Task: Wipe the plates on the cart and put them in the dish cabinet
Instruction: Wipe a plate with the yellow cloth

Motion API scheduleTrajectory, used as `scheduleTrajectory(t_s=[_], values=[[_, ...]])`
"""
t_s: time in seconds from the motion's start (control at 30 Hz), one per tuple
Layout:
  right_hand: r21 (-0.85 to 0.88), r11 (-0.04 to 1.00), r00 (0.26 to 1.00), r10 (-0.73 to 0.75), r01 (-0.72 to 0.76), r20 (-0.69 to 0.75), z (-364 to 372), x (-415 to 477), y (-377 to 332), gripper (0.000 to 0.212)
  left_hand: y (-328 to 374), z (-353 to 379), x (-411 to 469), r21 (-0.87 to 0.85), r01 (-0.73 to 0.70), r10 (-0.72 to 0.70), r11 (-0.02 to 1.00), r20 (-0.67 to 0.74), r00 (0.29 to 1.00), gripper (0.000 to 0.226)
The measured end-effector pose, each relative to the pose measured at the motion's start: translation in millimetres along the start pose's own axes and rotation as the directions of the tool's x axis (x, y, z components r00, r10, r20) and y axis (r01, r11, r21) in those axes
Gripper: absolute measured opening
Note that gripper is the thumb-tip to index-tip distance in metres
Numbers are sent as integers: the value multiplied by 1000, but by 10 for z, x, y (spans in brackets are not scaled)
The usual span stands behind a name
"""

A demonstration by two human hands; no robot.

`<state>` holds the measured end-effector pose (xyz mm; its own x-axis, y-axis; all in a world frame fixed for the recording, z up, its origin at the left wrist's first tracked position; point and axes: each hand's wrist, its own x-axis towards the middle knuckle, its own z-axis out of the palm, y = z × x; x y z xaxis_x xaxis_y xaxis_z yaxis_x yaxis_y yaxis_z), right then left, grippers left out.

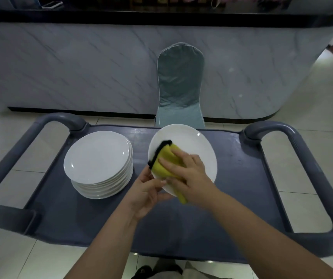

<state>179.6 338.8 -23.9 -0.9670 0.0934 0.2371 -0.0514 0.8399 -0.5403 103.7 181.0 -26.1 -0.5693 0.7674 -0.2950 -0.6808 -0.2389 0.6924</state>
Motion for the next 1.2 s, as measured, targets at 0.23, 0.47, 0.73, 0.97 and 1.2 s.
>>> scheduleTrajectory(t_s=[0.23,0.47,0.73,0.97,1.2], values=[[-90,950,938,276,-300,-210,-177,394,539,47,85,47,0,-40,-60,56,997,-97,994,55],[94,995,995,52,-44,-80,155,98,-23,51,103,-37,33,21,-43,44,999,-41,998,57],[376,830,721,548,-411,-423,-225,681,592,44,595,-276,102,347,-17,99,938,-220,970,39],[289,931,799,345,-224,-493,-366,1287,-320,39,1170,-157,497,937,-125,488,328,-55,871,18],[-129,925,924,370,-357,98,-521,1239,-541,87,1479,-210,498,975,-219,490,-34,207,847,20]])
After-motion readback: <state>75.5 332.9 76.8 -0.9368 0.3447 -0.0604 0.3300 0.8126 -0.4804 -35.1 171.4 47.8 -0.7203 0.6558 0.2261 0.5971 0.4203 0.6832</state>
